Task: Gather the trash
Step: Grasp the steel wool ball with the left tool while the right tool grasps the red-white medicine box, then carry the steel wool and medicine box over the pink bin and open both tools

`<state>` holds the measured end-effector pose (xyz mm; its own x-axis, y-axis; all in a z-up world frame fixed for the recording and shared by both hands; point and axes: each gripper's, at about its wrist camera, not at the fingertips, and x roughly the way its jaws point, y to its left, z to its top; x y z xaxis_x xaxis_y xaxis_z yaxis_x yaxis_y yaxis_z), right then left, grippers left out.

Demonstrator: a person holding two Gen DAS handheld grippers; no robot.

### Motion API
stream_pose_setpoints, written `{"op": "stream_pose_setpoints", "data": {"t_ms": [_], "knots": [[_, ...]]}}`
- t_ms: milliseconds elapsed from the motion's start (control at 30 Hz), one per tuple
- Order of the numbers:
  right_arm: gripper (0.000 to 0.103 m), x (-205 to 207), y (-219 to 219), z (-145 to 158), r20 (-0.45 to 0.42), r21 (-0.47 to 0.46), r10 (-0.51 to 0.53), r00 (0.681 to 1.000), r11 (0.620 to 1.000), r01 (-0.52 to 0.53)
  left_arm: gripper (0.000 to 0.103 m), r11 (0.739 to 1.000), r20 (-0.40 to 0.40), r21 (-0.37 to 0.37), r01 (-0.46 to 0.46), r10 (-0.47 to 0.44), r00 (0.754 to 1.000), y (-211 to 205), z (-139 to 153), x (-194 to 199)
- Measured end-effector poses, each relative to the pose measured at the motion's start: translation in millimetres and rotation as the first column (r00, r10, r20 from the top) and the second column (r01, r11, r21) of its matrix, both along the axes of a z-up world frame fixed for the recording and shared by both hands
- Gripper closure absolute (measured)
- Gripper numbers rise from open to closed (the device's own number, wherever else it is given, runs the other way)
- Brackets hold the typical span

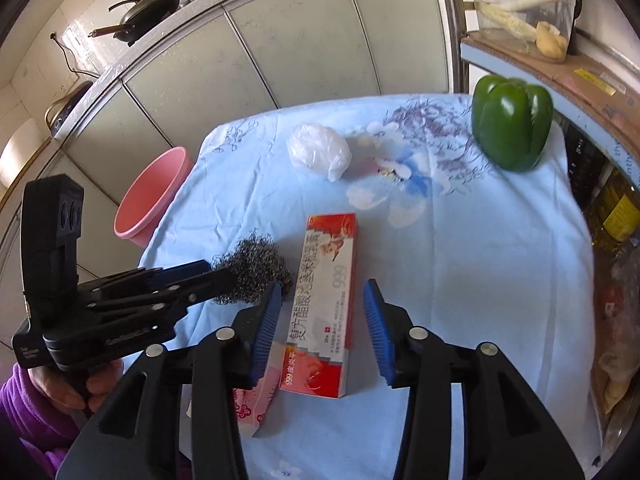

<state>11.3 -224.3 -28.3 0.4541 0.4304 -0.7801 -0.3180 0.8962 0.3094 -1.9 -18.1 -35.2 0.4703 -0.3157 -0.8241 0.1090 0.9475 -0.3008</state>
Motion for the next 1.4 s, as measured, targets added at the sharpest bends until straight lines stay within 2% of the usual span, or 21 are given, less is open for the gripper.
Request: {"op": "stream_pose_setpoints", "data": {"t_ms": [33,67,167,300,500,633,733,967,1100,1233,1400], "knots": [[0.059,0,3,-2,-0.006,-0.003,0.004,1.000,1.000,-0.004,0.070,1.000,0.003,0.004,0.002,-0.002,1.000,0,-2,1],[0.059,0,6,-4,-0.012,-0.008,0.006,1.000,1.000,-0.006,0.087,1.000,0.006,0.003,0.002,-0.002,1.000,0,-2,1],[0.058,1,11,-10,-0.024,-0.022,0.007,1.000,1.000,-0.007,0.091,1.000,0.021,-0.010,-0.022,0.022,1.000,8,-2,0],[0.058,9,18,-18,-0.040,-0.042,-0.005,0.999,0.999,0.003,0.092,0.998,0.074,-0.023,-0.065,0.066,0.995,28,13,-7],[0.058,14,29,-28,-0.044,-0.081,-0.014,0.999,0.997,0.011,0.092,0.993,0.112,-0.050,-0.109,0.114,0.987,52,29,-11],[0.058,14,34,-38,-0.051,-0.117,-0.019,0.999,0.993,0.012,0.092,0.993,0.127,-0.044,-0.107,0.112,0.986,53,31,-11],[0.058,10,29,-38,-0.026,-0.132,-0.035,0.999,0.991,0.031,0.092,0.993,0.127,-0.053,-0.108,0.114,0.985,51,30,-12],[0.062,4,15,-36,-0.001,-0.121,-0.051,0.999,0.991,0.050,0.092,0.993,0.129,-0.059,-0.106,0.113,0.985,50,28,-15],[0.062,-1,12,-27,0.028,-0.109,-0.039,0.999,0.993,0.042,0.092,0.992,0.133,-0.064,-0.105,0.113,0.985,54,27,-18],[0.062,7,21,-1,0.063,-0.069,-0.010,0.998,0.998,0.014,0.092,0.987,0.153,-0.072,-0.145,0.155,0.976,72,37,-24],[0.062,37,65,43,0.099,0.034,0.093,0.991,0.995,-0.096,0.092,0.966,0.228,-0.061,-0.251,0.258,0.939,118,63,-31]]}}
